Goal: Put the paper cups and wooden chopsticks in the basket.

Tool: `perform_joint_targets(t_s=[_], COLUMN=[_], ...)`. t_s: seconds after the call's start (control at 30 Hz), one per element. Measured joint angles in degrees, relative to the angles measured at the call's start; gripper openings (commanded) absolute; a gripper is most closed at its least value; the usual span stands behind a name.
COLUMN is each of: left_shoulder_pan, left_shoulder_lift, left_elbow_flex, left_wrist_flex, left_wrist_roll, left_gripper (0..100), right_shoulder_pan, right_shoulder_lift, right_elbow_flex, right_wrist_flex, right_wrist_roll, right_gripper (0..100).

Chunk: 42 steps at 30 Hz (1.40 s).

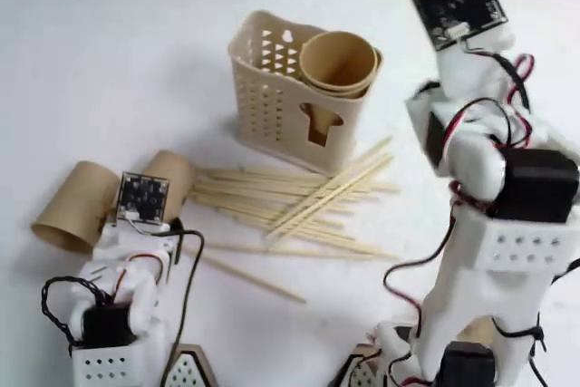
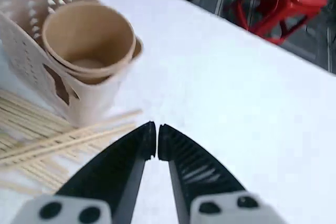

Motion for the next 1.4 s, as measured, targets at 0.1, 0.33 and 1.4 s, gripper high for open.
perform_joint_targets(t_s=[0.1,0.33,1.4], left_shoulder_pan=[0.0,0.0,0.0], left_shoulder_lift=[0.0,0.0,0.0], left_elbow_flex=[0.0,0.0,0.0], left_wrist_flex=[0.0,0.0,0.0], left_wrist_roll=[0.0,0.0,0.0], left_gripper=[18,18,18], right_shoulder_pan=[4.13,16.18,60.48], right_shoulder_lift=[0.35,0.44,0.7], right_elbow_flex=[7.74,23.47,42.9], right_wrist_flex=[0.09,0.09,0.09], right_wrist_roll=[2.9,8.7,40.97], right_gripper=[6.4,6.7,12.0])
